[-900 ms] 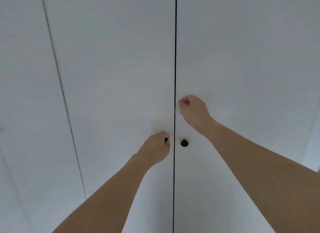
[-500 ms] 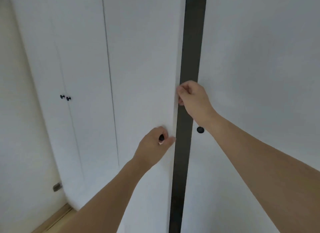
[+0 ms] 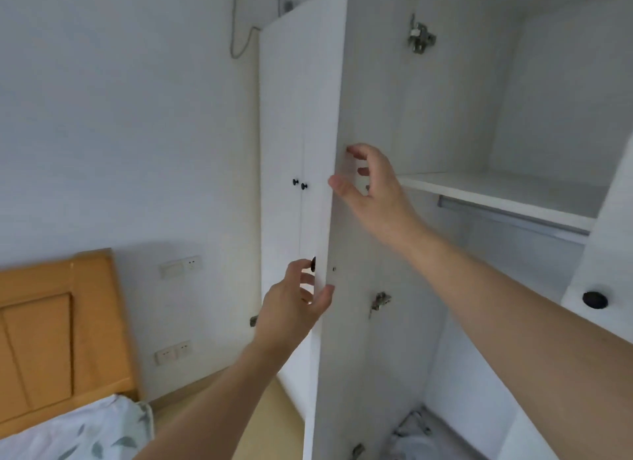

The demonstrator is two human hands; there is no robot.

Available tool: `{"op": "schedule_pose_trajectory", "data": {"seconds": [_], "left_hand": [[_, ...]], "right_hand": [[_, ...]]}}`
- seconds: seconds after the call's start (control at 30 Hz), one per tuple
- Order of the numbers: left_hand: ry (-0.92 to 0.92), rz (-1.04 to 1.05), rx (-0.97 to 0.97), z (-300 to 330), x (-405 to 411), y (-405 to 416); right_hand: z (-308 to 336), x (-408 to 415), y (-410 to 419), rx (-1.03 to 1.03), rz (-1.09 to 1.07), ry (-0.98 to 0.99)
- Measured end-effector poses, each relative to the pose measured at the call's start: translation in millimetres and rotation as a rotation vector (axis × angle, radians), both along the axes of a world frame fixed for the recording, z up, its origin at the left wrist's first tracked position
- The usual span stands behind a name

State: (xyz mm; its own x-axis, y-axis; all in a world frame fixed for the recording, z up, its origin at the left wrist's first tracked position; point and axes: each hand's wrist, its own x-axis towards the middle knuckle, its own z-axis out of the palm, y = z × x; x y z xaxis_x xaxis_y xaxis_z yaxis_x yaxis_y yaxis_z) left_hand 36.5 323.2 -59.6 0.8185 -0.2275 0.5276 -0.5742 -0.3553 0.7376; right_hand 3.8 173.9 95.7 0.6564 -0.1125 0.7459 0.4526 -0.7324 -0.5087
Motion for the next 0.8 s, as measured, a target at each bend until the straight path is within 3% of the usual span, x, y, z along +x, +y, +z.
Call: {"op": "schedule_pose_trajectory", "data": {"seconds": [0.2, 0.4, 0.57, 0.67, 0.73, 0.8], "left_hand": [[0.081, 0.121, -0.094, 0.4, 68.0, 47.2], [0.053, 0.086, -0.079, -1.0, 135.1, 67.4], [0.086, 0.107, -0.068, 2.6, 146.9, 70.5], [0.093, 0.234, -0.103, 7.0, 129.7, 61.3], [-0.036, 0.284, -0.161, 13.9, 105.5, 40.7], [-0.256, 0.183, -0.176, 27.7, 77.8, 6.7]], "right_hand": [[-22.0, 92.6, 36.1, -0.378, -0.125, 0.102], [-47.2, 161.9, 59.0, -0.431, -0.329, 0.064], [-45.0, 169.0, 51.9, -0.557, -0.376, 0.091], [-33.1, 143.3, 24.9, -0.669, -0.422, 0.133], [-22.6, 115.0, -6.0, -0.709, -0.503, 0.155], [-8.5, 80.3, -42.5, -0.754, -0.616, 0.161]]}}
